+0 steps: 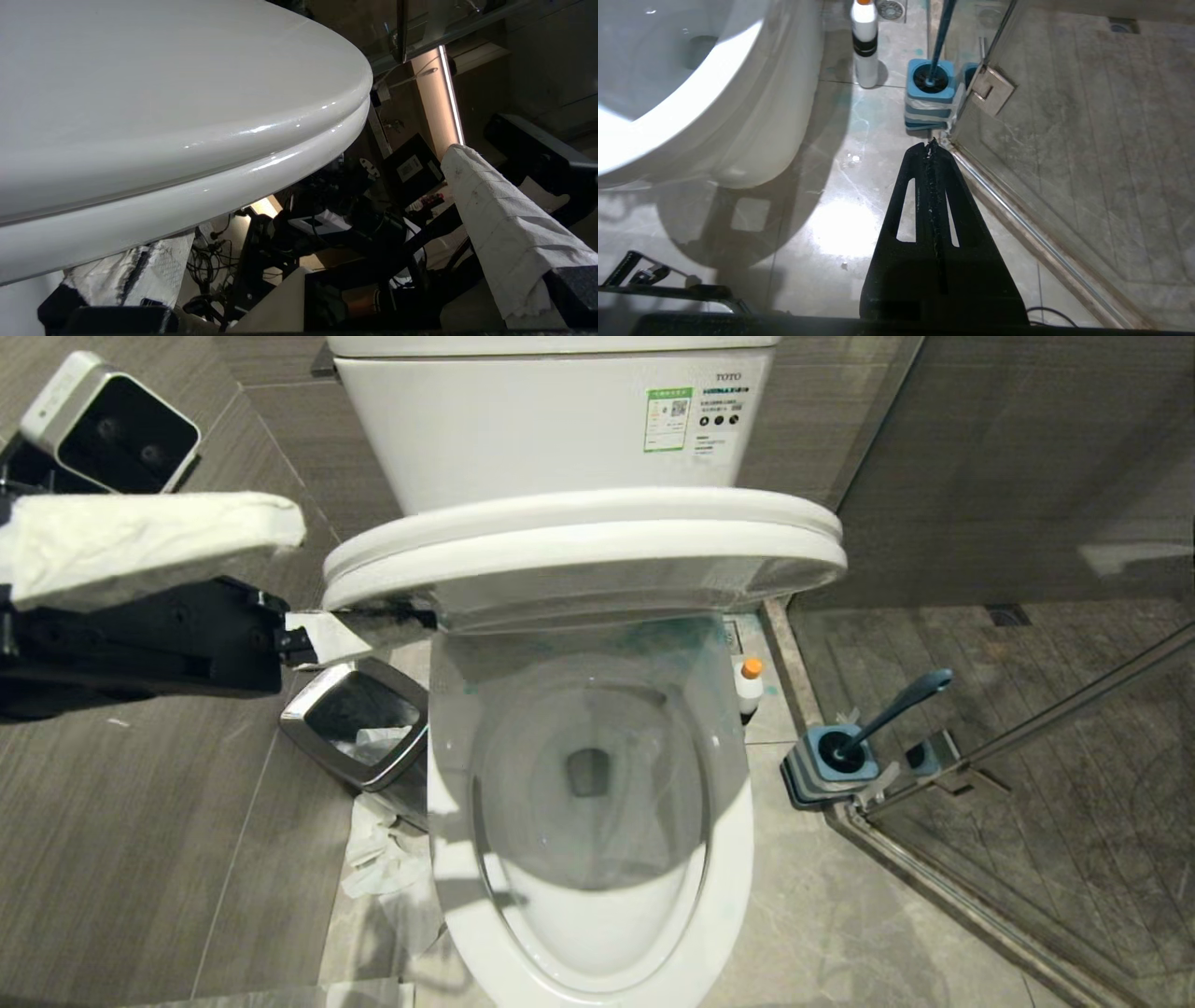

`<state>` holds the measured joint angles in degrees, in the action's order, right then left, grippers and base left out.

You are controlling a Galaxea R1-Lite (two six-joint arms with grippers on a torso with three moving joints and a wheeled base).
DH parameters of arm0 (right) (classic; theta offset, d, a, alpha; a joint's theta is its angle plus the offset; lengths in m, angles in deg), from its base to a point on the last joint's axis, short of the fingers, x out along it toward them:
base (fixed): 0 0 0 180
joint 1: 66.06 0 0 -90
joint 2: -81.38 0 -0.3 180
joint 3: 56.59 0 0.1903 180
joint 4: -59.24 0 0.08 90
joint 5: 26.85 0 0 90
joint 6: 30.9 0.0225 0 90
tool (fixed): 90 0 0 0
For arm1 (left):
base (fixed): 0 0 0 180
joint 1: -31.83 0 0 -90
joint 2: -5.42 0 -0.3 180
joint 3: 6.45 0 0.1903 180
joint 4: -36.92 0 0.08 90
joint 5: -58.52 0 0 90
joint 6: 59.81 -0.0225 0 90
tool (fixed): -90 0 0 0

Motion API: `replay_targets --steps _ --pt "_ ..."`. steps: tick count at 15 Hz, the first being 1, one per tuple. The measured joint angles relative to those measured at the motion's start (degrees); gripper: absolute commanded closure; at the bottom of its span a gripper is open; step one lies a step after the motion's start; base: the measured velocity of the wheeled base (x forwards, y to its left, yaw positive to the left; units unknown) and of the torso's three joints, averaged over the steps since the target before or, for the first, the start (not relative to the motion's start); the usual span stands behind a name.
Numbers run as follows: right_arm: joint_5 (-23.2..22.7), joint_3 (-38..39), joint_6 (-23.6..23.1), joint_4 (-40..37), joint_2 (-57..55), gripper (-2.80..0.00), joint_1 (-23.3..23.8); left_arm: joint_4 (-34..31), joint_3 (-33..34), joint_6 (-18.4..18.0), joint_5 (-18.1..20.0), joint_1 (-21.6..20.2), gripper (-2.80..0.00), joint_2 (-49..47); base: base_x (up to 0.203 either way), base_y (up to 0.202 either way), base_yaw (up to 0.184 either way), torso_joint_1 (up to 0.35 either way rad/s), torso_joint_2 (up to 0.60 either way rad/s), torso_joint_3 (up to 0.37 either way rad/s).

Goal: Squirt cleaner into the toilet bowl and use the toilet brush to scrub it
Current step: Use the left hand to lift the toilet lid slightly

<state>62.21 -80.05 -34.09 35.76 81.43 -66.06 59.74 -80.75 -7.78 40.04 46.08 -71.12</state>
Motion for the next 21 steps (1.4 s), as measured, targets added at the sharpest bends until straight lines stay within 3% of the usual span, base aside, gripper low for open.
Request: replay_targets --steps 2,6,9,17,21 --pt "0.0 0.0 0.0 0.0 0.0 0.0 0.0 4.6 -0.3 2.9 -0.2 -0.2 -2.8 -0.2 0.0 0.0 0.0 0.0 0.0 0.0" --pt "0.0 0.0 0.0 0.0 0.0 0.0 0.0 8.6 -2.5 2.9 -0.4 -0.2 -2.8 -1.9 0.0 0.0 0.0 0.0 0.0 0.0" --pt "0.0 0.0 0.0 0.0 0.0 0.0 0.0 9.1 -7.7 2.6 -2.7 -0.6 -2.8 -4.8 0.0 0.0 0.0 0.0 0.0 0.0" --pt "0.0 0.0 0.0 0.0 0.0 0.0 0.0 9.4 -20.5 -4.9 -9.3 -2.8 -2.8 -14.3 0.0 0.0 0.0 0.0 0.0 0.0" --pt "0.0 0.0 0.0 0.0 0.0 0.0 0.0 8.6 -25.9 -5.6 -15.6 -3.1 -2.8 -18.5 0.0 0.0 0.0 0.0 0.0 0.0"
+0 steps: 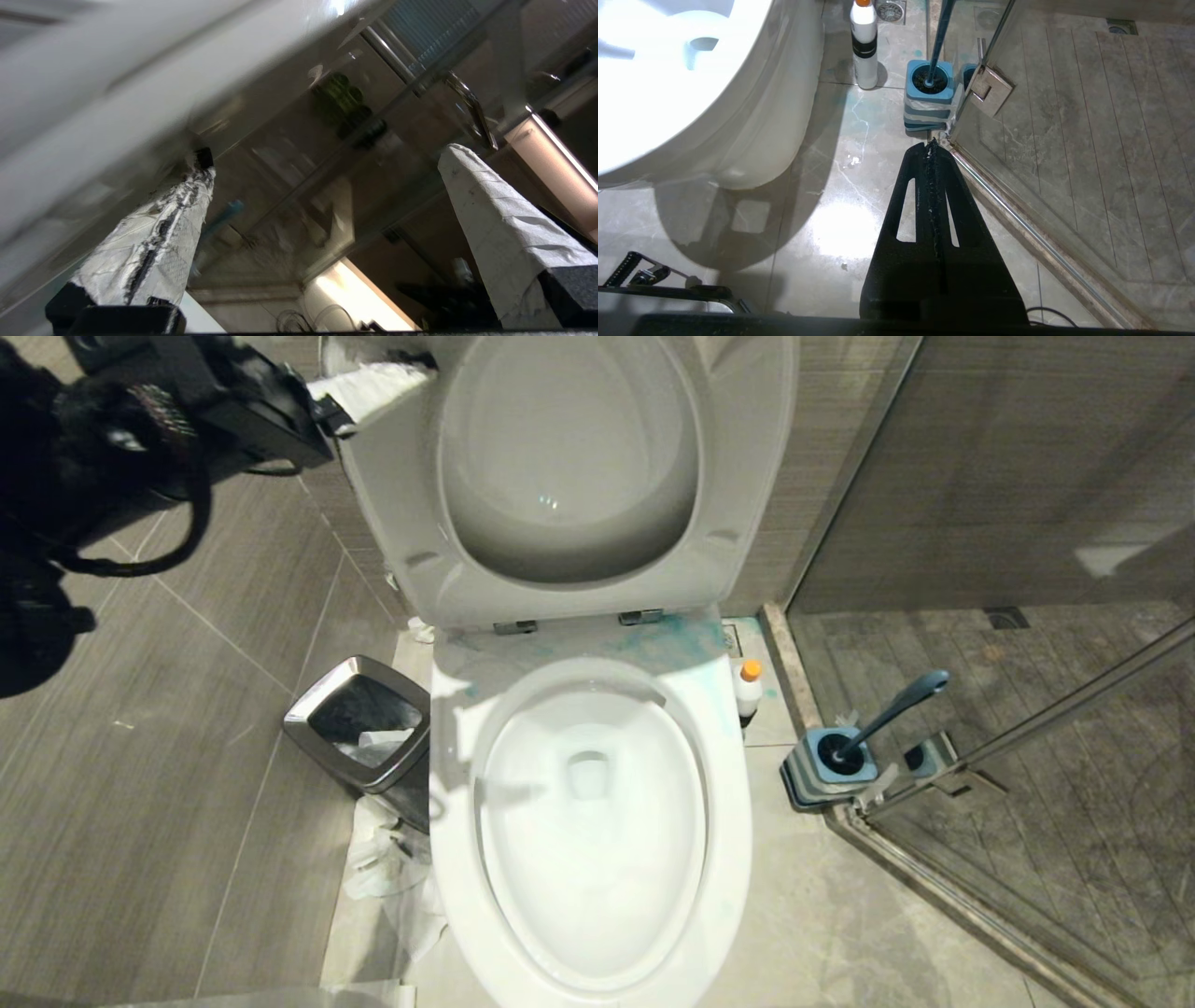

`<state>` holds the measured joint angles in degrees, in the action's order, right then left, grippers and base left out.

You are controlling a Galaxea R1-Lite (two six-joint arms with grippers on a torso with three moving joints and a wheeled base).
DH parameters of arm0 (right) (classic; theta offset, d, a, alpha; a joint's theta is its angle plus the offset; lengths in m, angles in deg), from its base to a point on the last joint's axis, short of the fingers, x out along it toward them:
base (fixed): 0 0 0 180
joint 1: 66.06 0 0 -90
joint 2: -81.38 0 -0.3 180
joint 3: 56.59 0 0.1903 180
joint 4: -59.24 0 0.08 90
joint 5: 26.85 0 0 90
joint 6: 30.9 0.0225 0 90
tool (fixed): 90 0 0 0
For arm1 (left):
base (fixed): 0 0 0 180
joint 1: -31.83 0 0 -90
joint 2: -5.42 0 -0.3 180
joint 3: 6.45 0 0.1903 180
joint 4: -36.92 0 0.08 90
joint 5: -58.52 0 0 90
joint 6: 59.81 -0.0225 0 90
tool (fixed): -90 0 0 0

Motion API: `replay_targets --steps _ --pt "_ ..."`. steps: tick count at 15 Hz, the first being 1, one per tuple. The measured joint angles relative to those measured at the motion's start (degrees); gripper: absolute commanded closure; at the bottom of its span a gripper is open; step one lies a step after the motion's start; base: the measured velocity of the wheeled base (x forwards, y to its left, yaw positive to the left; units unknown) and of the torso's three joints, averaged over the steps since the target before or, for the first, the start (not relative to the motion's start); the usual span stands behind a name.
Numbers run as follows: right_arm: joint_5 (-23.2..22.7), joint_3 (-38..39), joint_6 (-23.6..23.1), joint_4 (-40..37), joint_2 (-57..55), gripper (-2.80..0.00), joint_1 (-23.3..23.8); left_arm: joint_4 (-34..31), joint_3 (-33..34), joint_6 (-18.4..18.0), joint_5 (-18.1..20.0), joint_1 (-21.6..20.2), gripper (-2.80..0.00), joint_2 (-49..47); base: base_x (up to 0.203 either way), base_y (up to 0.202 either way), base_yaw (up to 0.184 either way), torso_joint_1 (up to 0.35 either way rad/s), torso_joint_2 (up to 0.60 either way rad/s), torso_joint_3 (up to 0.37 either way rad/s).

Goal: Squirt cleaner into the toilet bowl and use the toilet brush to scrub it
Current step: Use the left hand to lift the toilet lid slightly

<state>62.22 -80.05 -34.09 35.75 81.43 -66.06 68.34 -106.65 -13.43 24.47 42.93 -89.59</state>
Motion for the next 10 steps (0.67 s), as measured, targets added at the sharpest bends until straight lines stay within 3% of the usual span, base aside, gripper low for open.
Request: replay_targets --steps 2,10 --pt "0.0 0.0 0.0 0.0 0.0 0.0 0.0 0.0 -2.4 -1.3 -3.6 0.1 -2.8 -2.1 0.0 0.0 0.0 0.0 0.0 0.0" --pt "0.0 0.0 0.0 0.0 0.0 0.0 0.0 0.3 -11.7 -2.5 -11.1 0.2 -2.8 -9.3 0.0 0.0 0.0 0.0 0.0 0.0"
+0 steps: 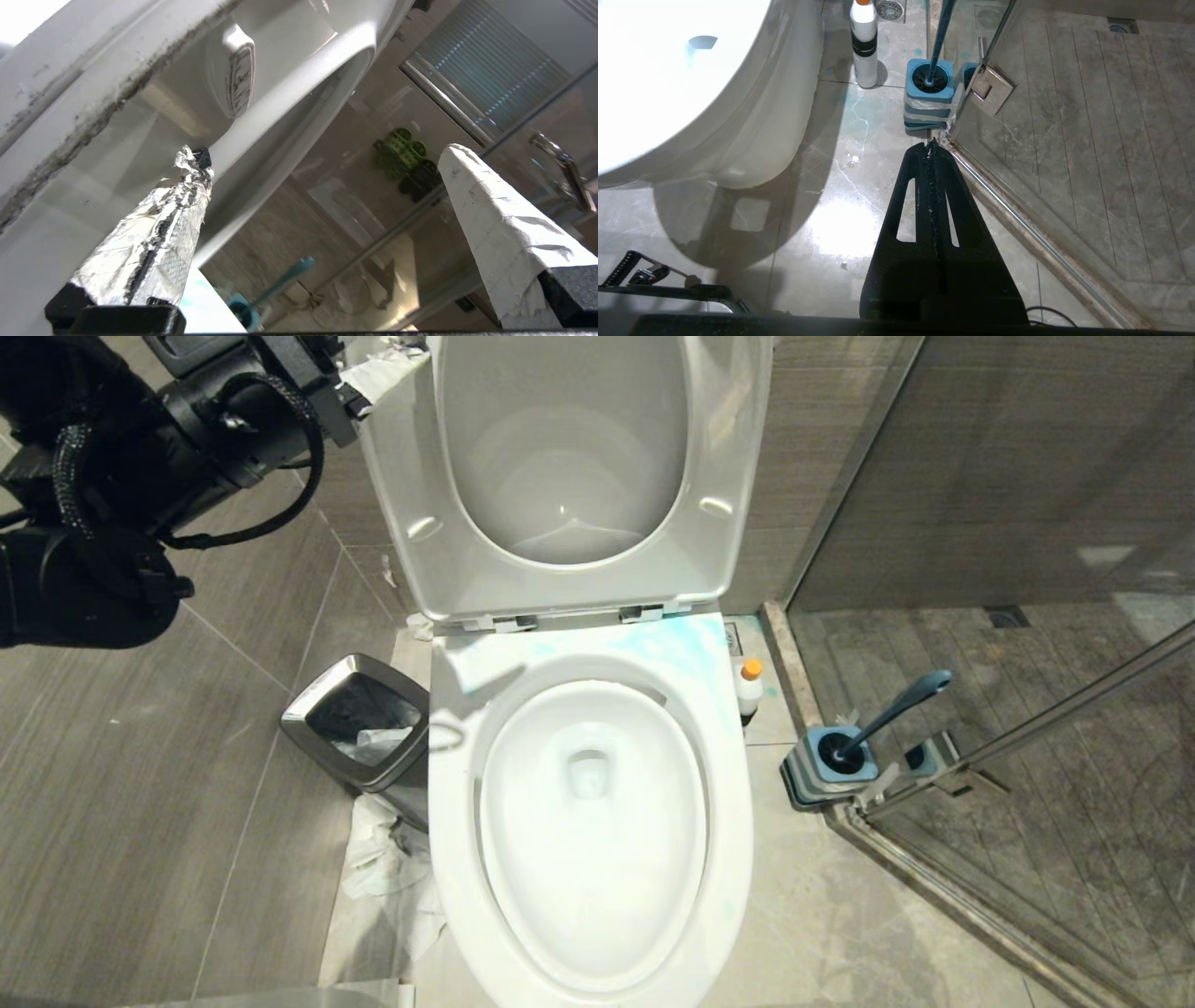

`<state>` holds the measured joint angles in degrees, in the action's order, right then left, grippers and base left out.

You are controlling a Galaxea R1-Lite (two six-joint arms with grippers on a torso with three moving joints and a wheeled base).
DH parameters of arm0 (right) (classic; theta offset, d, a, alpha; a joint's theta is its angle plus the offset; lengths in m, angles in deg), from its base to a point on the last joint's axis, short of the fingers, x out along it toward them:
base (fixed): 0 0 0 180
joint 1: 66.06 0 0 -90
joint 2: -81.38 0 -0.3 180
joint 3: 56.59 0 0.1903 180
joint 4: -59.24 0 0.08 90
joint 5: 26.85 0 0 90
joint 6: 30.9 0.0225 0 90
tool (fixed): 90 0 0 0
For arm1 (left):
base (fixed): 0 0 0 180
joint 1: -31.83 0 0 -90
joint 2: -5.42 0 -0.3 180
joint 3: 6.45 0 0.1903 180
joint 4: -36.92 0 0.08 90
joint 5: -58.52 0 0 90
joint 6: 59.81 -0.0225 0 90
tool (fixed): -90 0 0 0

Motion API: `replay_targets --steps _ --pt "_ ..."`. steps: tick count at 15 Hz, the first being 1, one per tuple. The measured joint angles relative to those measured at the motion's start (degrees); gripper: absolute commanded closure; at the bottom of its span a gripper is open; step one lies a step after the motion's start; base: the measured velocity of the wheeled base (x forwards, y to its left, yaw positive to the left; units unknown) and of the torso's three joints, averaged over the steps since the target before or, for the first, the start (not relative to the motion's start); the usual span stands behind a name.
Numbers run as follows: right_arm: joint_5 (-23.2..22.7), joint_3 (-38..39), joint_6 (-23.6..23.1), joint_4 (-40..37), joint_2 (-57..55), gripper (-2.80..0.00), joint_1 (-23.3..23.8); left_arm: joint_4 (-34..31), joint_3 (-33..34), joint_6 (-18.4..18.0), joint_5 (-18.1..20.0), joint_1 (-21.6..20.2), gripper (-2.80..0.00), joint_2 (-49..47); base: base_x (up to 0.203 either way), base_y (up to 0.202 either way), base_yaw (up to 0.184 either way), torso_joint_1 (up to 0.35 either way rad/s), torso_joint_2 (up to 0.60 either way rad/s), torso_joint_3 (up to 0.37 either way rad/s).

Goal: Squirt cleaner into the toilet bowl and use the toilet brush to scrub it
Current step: Use the left hand to lift the toilet lid slightly

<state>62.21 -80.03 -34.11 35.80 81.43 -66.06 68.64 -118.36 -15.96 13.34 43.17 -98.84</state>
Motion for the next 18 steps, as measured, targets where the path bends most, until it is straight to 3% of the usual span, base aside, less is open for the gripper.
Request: replay_targets --steps 4,11,15,18 --pt "0.0 0.0 0.0 0.0 0.0 0.0 0.0 0.0 -4.9 -0.3 -2.7 -0.2 -2.8 -3.6 0.0 0.0 0.0 0.0 0.0 0.0" --pt "0.0 0.0 0.0 0.0 0.0 0.0 0.0 0.0 -5.7 -0.5 -2.7 -0.3 -2.8 -5.1 0.0 0.0 0.0 0.0 0.0 0.0" --pt "0.0 0.0 0.0 0.0 0.0 0.0 0.0 0.2 -6.3 -4.7 -4.0 -0.1 -2.8 -6.6 0.0 0.0 0.0 0.0 0.0 0.0" --pt "0.0 0.0 0.0 0.0 0.0 0.0 0.0 0.5 -7.2 -5.0 -5.0 -0.1 -2.8 -7.9 0.0 0.0 0.0 0.0 0.0 0.0"
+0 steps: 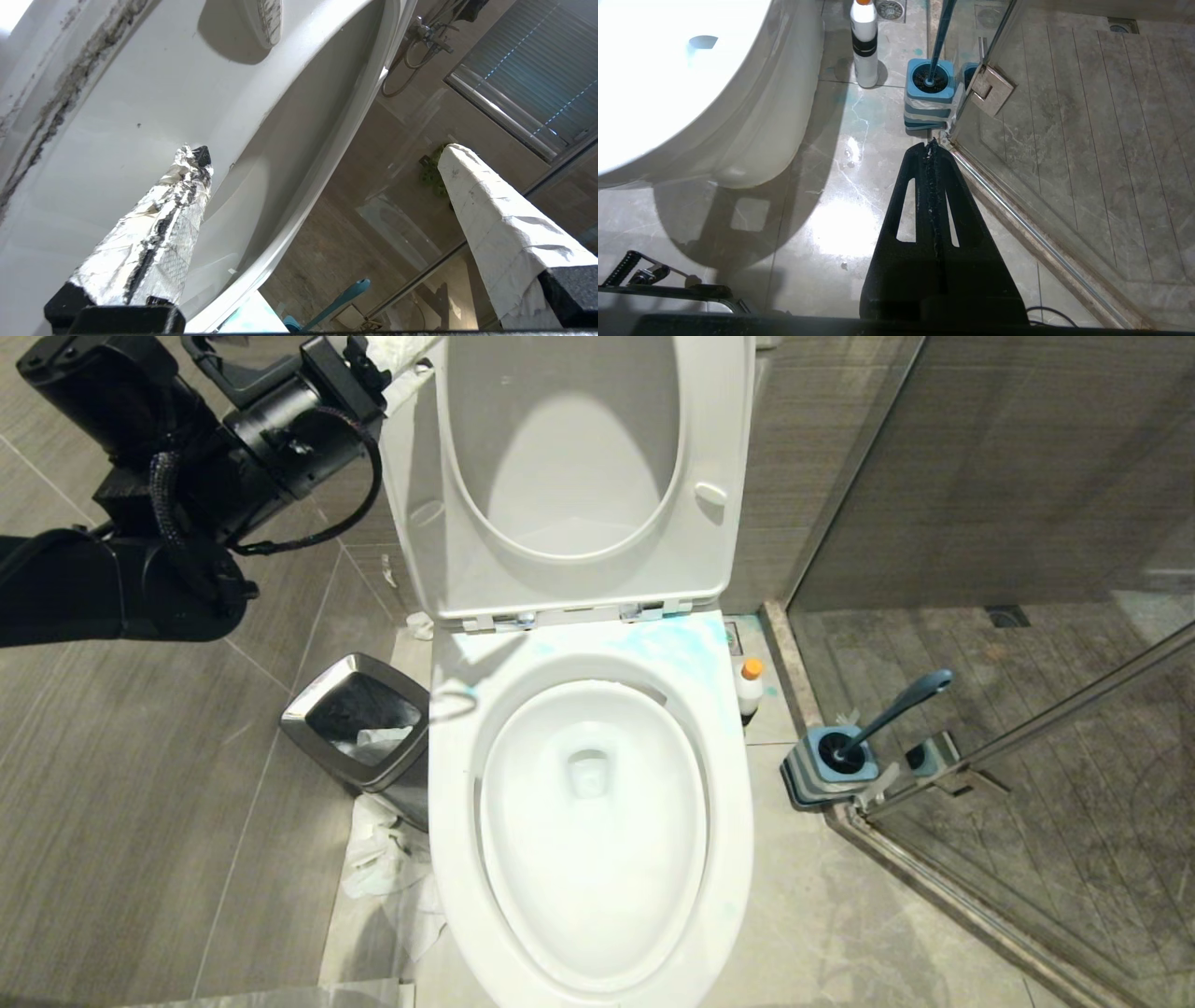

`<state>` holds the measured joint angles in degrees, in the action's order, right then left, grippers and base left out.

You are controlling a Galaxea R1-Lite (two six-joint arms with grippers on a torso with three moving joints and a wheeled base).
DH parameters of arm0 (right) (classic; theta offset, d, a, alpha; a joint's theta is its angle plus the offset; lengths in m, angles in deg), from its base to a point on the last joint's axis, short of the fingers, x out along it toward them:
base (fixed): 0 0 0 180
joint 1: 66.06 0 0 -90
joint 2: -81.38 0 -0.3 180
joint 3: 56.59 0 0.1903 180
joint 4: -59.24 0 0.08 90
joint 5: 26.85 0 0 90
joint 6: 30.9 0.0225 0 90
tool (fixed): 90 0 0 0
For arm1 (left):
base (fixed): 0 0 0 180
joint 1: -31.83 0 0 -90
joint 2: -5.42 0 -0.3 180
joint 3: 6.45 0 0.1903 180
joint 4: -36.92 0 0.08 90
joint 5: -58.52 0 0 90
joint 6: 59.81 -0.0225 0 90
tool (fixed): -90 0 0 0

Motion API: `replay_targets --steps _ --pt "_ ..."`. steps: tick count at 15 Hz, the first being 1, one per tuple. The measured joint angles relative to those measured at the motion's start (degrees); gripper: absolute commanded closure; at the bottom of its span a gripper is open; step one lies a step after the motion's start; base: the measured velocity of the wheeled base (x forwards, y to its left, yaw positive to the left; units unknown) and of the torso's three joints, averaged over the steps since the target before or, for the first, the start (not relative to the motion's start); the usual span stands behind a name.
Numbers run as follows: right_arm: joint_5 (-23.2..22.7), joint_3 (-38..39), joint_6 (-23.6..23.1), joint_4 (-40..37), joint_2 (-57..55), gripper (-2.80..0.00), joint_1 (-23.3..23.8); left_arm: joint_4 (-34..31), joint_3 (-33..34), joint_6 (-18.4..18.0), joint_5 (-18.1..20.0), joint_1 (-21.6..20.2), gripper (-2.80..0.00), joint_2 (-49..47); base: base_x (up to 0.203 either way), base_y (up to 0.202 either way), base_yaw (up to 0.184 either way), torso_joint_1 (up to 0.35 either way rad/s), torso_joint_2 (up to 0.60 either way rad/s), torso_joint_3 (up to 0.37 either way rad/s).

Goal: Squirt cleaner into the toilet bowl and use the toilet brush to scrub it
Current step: Use the left hand to lift the toilet lid slightly, then pour in the cleaning agent

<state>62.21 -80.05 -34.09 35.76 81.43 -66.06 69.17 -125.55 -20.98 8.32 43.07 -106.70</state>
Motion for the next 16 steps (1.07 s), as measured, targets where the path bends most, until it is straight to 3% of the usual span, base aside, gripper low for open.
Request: replay_targets --steps 4,8,10,13,15,16 --pt "0.0 0.0 0.0 0.0 0.0 0.0 0.0 -0.2 -0.1 0.9 -0.3 -0.2 -2.8 0.4 0.0 0.0 0.0 0.0 0.0 0.0" --pt "0.0 0.0 0.0 0.0 0.0 0.0 0.0 -4.1 0.5 9.5 -0.3 -1.8 -2.8 5.1 0.0 0.0 0.0 0.0 0.0 0.0" --pt "0.0 0.0 0.0 0.0 0.0 0.0 0.0 -12.9 0.9 14.9 -0.2 -2.5 -2.8 9.3 0.0 0.0 0.0 0.0 0.0 0.0" --pt "0.0 0.0 0.0 0.0 0.0 0.0 0.0 -34.6 1.1 19.5 -0.3 -3.7 -2.8 16.5 0.0 0.0 0.0 0.0 0.0 0.0" --pt "0.0 0.0 0.0 0.0 0.0 0.0 0.0 -50.8 0.9 16.6 -2.5 -5.5 -2.8 20.3 0.0 0.0 0.0 0.0 0.0 0.0" --pt "0.0 0.0 0.0 0.0 0.0 0.0 0.0 -58.9 0.9 11.6 -5.3 -6.4 -2.8 21.8 0.0 0.0 0.0 0.0 0.0 0.0"
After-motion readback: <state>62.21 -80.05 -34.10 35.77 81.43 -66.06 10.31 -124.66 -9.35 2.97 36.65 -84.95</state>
